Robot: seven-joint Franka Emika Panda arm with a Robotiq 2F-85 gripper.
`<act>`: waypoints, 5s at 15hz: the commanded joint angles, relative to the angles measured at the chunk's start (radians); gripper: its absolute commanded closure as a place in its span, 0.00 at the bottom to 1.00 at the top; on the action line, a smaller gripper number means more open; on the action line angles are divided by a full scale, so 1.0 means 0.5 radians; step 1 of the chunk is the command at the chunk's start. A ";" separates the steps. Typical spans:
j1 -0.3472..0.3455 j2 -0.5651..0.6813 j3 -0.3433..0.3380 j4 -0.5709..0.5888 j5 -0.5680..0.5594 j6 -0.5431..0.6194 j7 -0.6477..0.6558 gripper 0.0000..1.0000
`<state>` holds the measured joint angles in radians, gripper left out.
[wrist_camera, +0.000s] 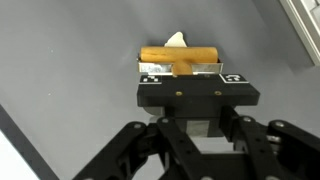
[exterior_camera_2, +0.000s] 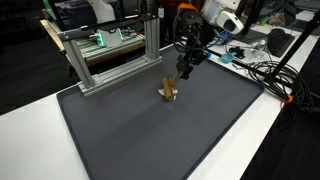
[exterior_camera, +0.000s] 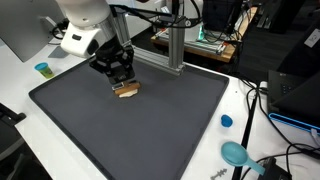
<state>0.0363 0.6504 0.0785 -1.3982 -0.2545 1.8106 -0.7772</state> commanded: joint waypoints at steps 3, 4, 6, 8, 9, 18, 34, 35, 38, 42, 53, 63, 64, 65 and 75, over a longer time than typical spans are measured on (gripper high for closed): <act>0.008 0.129 0.058 0.052 0.007 0.173 -0.080 0.79; 0.006 0.130 0.071 0.052 0.019 0.183 -0.103 0.79; 0.006 0.130 0.090 0.052 0.031 0.211 -0.136 0.79; 0.010 0.136 0.106 0.055 0.035 0.232 -0.169 0.79; 0.011 0.141 0.117 0.055 0.047 0.259 -0.185 0.79; -0.001 -0.276 0.116 -0.131 0.140 0.297 -0.019 0.79; -0.053 -0.254 -0.042 -0.097 0.293 0.115 1.090 0.79; -0.066 -0.252 -0.056 -0.115 0.313 0.115 1.166 0.79; -0.089 -0.252 -0.095 -0.148 0.381 0.139 1.365 0.79; -0.049 -0.160 -0.109 -0.067 0.292 0.079 1.347 0.79; -0.047 0.112 -0.115 0.116 0.285 -0.162 1.302 0.79; -0.058 -0.063 -0.107 0.038 0.261 -0.315 1.226 0.79; -0.046 -0.127 -0.108 0.004 0.234 -0.282 1.216 0.79; -0.033 -0.155 -0.116 0.009 0.211 -0.259 1.227 0.79; -0.148 -0.022 -0.113 0.106 0.316 -0.143 1.163 0.79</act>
<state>-0.0248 0.6296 0.0201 -1.3410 -0.1236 1.7458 -0.1697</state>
